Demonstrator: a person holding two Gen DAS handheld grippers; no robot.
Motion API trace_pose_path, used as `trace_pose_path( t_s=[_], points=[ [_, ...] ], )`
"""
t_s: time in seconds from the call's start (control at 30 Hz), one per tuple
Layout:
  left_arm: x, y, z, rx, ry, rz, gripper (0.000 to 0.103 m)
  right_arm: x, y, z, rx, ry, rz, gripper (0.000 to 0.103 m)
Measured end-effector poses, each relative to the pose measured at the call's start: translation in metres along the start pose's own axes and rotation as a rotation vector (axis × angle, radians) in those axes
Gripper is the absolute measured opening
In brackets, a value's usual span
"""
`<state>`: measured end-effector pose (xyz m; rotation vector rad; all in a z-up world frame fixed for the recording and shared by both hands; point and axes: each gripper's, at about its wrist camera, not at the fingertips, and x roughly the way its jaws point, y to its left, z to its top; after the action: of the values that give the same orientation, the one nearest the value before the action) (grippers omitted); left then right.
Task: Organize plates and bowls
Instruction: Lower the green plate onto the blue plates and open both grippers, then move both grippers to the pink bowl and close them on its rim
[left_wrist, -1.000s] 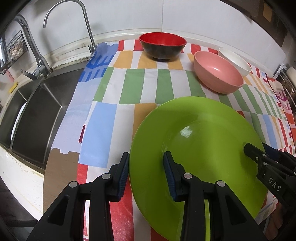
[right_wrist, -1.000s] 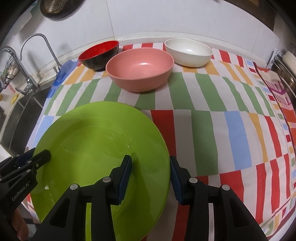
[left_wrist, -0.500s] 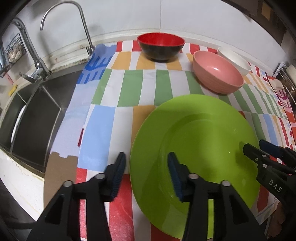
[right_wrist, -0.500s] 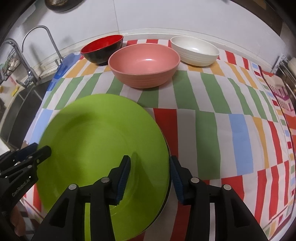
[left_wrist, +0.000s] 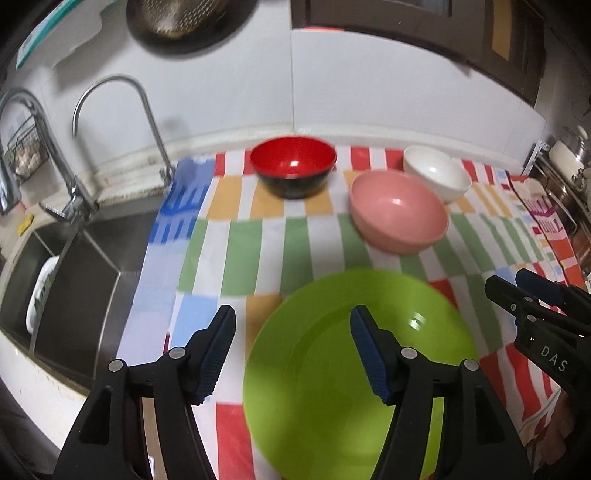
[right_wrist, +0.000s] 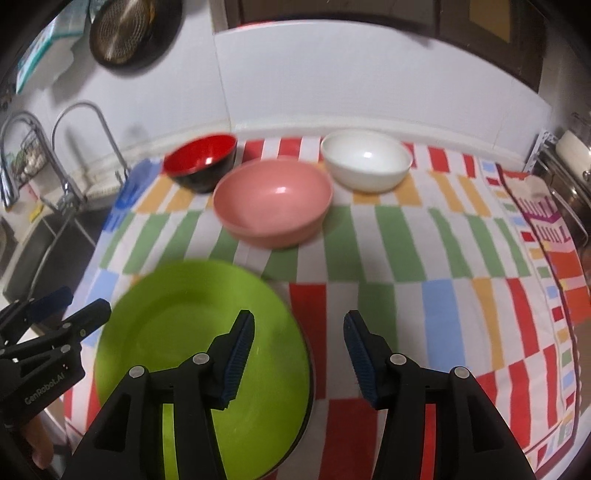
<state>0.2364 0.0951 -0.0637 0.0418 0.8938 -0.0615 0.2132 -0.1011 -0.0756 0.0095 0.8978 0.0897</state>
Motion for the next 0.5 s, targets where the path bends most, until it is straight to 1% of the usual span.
trace_pose_path(
  t_s=[0.13,0.27,0.5],
  points=[
    [0.003,-0.006,0.018,0.004,-0.024,-0.004,0.064,-0.003,-0.008,0.016,0.010,-0.041,-0.013,0.052],
    [0.011,-0.012,0.037,0.010,-0.036,-0.010,0.067,0.000,-0.015,0.033,0.016,-0.069,-0.014,0.052],
    [0.037,-0.026,0.066,0.028,-0.017,-0.032,0.067,0.014,-0.028,0.059,0.038,-0.088,-0.008,0.052]
  ],
)
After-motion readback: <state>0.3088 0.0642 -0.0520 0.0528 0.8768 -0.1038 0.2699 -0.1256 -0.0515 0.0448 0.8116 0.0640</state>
